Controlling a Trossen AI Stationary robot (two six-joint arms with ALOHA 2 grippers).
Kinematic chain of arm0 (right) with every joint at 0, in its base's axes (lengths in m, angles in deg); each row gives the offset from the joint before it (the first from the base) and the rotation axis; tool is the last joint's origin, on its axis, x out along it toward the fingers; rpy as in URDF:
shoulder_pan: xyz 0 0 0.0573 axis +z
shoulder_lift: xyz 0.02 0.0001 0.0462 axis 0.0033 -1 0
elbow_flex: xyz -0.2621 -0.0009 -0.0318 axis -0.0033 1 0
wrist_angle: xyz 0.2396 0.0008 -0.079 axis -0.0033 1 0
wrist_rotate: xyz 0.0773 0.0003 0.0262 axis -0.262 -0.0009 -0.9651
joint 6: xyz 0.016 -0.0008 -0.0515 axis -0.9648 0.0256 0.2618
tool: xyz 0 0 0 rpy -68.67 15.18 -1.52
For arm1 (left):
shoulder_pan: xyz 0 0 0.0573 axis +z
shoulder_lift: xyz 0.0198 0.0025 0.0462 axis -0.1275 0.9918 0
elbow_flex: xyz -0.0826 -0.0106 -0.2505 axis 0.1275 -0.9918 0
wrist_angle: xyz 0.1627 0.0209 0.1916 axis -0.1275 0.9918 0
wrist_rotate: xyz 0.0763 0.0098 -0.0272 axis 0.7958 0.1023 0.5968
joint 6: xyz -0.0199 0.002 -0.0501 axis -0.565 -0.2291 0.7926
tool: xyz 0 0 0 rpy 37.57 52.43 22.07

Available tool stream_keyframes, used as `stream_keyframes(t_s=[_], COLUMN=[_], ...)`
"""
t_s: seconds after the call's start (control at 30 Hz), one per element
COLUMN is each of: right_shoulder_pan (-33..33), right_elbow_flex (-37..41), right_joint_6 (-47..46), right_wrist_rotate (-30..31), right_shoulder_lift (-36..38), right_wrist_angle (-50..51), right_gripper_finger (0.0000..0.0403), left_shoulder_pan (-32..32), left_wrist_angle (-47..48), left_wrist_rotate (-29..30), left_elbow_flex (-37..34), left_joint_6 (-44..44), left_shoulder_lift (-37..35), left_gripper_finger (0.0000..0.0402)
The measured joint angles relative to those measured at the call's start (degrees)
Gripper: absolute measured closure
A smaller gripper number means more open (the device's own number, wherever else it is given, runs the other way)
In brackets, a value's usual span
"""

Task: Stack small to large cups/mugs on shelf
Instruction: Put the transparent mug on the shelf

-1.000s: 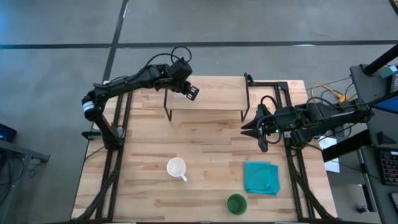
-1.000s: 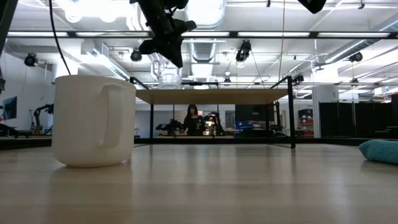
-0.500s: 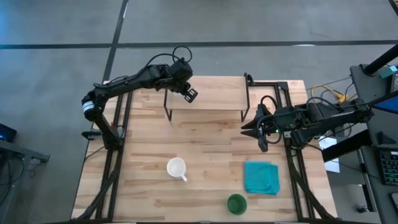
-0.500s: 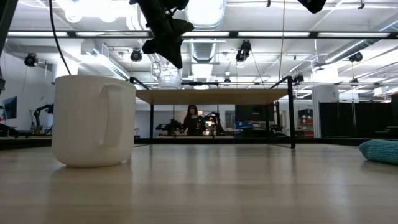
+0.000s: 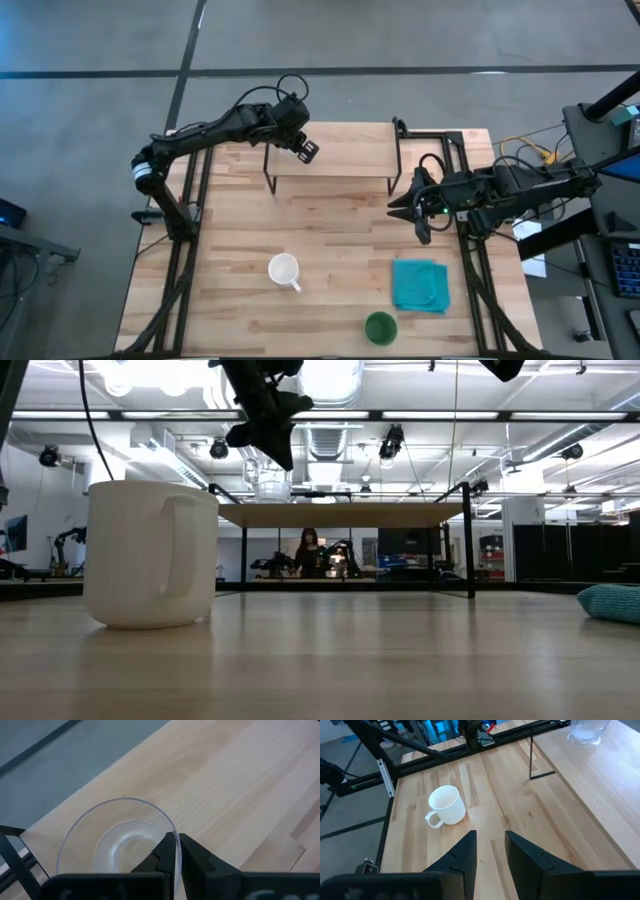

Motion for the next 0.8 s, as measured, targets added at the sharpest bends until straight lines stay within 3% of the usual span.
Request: stream_keyframes(t_s=[0.8], right_shoulder_pan=[-0.02], right_elbow_flex=[-0.02], right_joint_6=[-0.59], right_wrist_rotate=[0.02], right_shoulder_lift=[0.02], right_wrist_angle=[-0.09], right_gripper_finger=[0.0307], left_shoulder_pan=[0.02], left_wrist_angle=[-0.69], left_wrist_rotate=[1.05], left_elbow_flex=[0.33], left_joint_6=[-2.34], left_shoulder_lift=[2.55], left_gripper_finger=[0.0401])
